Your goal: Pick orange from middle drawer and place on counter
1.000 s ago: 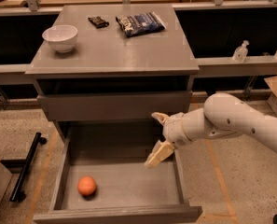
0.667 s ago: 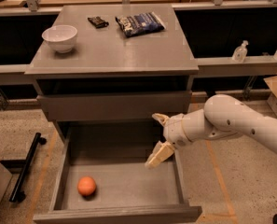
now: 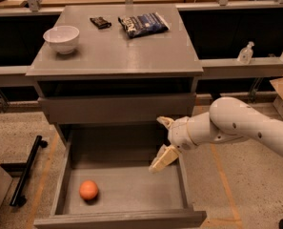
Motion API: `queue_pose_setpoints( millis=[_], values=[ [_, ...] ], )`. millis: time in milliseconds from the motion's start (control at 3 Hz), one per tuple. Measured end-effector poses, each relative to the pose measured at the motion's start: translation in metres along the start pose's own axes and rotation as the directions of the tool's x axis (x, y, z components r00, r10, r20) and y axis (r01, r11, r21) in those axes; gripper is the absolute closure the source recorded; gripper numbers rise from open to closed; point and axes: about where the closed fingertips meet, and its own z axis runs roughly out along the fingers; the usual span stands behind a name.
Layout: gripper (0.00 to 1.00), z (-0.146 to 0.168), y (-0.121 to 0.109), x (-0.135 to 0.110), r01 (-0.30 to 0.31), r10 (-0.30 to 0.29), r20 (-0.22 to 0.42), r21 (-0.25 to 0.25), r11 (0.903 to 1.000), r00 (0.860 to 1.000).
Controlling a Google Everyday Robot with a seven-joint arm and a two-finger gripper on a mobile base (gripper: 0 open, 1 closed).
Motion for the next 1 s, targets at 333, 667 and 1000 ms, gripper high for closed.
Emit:
queue_pose_setpoints(
  millis=[333,667,1000],
  values=[
    [0.0,0.049,0.0,0.002,0.042,-0.042,0.012,-0.038,0.9984,0.999],
    [0.0,0.11,0.004,0.008,0.087,-0.085,0.022,-0.084,0.9926,0.996],
    [0.0,0.156,0.013,0.009,0.077,-0.07,0.058,-0.136,0.9877,0.996]
  ],
)
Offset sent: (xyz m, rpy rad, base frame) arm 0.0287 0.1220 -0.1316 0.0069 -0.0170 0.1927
